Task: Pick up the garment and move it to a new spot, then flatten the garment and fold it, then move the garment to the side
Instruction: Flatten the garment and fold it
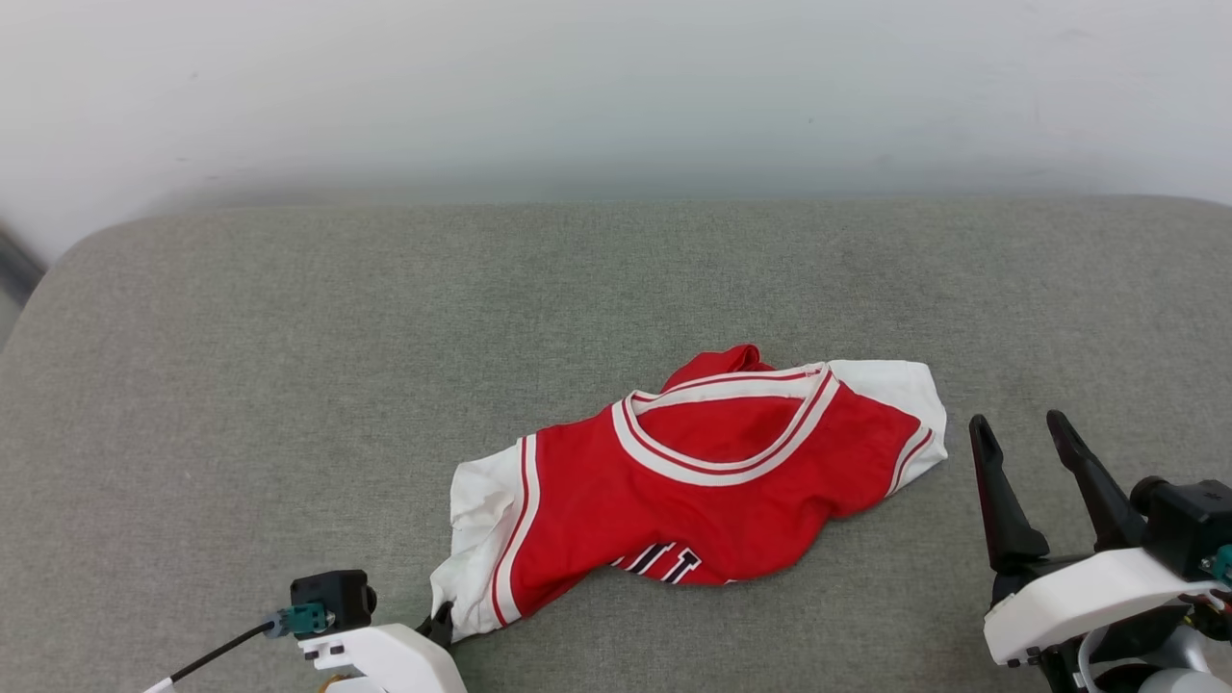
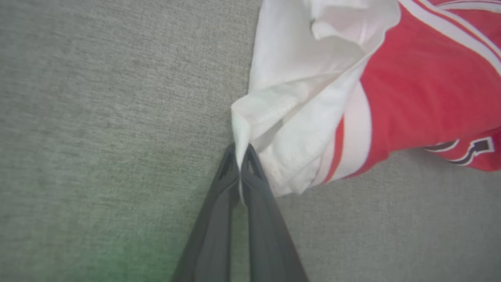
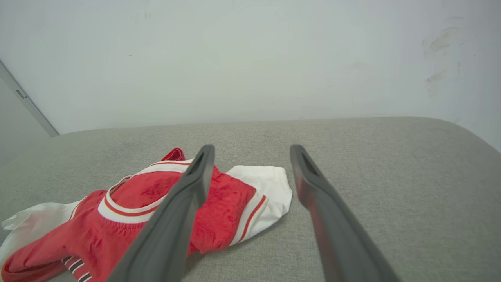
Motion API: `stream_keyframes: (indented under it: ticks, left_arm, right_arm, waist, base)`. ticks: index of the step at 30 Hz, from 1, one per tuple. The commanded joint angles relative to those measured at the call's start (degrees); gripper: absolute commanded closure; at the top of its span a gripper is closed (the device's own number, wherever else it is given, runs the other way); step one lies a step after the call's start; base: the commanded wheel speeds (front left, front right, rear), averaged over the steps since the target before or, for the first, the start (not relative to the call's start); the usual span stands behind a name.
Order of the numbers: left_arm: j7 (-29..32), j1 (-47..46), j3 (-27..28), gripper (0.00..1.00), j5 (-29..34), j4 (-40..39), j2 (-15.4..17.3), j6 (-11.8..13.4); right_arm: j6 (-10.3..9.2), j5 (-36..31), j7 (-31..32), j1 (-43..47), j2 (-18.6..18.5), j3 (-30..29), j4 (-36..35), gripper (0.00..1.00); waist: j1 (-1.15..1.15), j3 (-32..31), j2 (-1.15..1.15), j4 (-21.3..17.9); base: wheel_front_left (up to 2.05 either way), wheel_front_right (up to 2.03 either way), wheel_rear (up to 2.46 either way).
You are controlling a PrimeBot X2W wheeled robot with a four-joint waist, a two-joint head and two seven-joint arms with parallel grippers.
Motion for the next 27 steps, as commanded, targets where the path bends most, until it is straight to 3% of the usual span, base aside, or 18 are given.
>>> stream_keyframes:
  ticks: [1,2,3,4,19,27]
  left_arm:
    - [-0.5,0.9,0.1,0.91,-0.2,0.4,0.0,0.1]
    - [-0.8,1.0,0.0,0.68,0.1,0.4,0.0,0.0]
    - [-1.2,1.0,-0.1,0.29,0.2,0.5,0.0,-0.1]
    - [-1.8,0.8,-0.1,0.0,0.6,0.4,0.1,-0.2]
    - [-19.4,-4.1,-0.8,0.0,13.1,-10.1,2.1,2.3]
    - [-21.9,-4.4,-0.6,0.0,16.6,-14.9,3.1,4.3]
  right_arm:
    - [-0.02,-0.3,0.1,0.8,0.1,-0.1,-0.5,0.0]
    - [-0.02,-0.4,0.2,0.9,0.1,-0.1,-0.6,0.0]
    - [-0.02,-0.4,0.4,1.0,0.1,0.0,-0.6,0.0]
    - [-0.03,-0.5,0.5,1.1,0.1,0.0,-0.7,0.0]
    - [-0.02,-0.3,2.2,3.6,0.1,-1.6,-1.1,0.0]
    - [-0.02,0.6,4.3,2.6,0.1,-6.7,1.2,0.0]
  waist:
    - [0.0,-0.1,0.0,0.1]
    - [0.0,-0.2,0.0,0.1]
    - [0.0,-0.5,0.0,0.0]
    - [0.0,-0.7,0.0,0.0]
    - [0.0,-4.4,0.0,-1.5]
    - [0.0,-3.6,0.0,-1.0]
  base:
    - [0.0,0.0,0.0]
    - [0.0,0.0,0.0]
    - [0.0,0.0,0.0]
    - [0.0,0.0,0.0]
    - [0.0,0.0,0.0]
    - [0.0,0.0,0.0]
